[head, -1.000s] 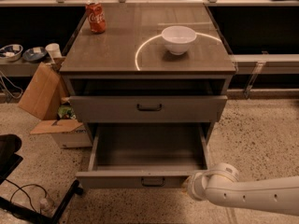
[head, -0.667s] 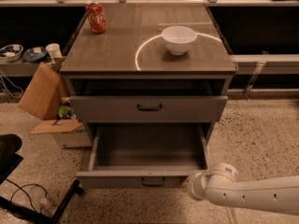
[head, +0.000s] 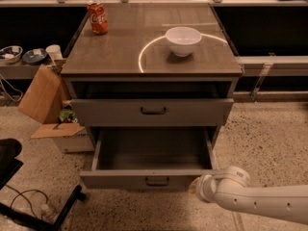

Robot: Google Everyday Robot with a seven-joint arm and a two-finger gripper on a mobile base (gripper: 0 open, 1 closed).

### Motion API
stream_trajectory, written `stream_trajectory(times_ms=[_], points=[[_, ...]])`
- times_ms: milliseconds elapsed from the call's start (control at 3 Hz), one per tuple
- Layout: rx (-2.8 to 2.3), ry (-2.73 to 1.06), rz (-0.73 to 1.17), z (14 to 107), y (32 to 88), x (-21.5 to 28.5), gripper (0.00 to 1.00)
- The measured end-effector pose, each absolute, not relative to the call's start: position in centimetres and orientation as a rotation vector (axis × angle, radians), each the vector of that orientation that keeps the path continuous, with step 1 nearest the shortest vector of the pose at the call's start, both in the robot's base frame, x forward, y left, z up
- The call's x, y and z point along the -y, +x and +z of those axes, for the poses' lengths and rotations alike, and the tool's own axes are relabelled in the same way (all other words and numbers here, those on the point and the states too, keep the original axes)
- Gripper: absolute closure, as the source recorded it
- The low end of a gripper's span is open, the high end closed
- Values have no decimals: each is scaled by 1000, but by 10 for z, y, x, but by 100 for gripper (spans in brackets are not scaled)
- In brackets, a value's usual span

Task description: Close middle drawer

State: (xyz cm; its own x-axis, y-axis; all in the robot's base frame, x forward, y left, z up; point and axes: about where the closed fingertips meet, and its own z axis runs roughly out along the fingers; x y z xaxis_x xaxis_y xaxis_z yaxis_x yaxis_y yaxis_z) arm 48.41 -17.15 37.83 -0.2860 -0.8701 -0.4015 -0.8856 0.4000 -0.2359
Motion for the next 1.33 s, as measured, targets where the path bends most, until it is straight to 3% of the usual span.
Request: stream_trajectory(times_ms=[1333], points=[[-2125, -1458, -66, 395, 550, 195, 100]])
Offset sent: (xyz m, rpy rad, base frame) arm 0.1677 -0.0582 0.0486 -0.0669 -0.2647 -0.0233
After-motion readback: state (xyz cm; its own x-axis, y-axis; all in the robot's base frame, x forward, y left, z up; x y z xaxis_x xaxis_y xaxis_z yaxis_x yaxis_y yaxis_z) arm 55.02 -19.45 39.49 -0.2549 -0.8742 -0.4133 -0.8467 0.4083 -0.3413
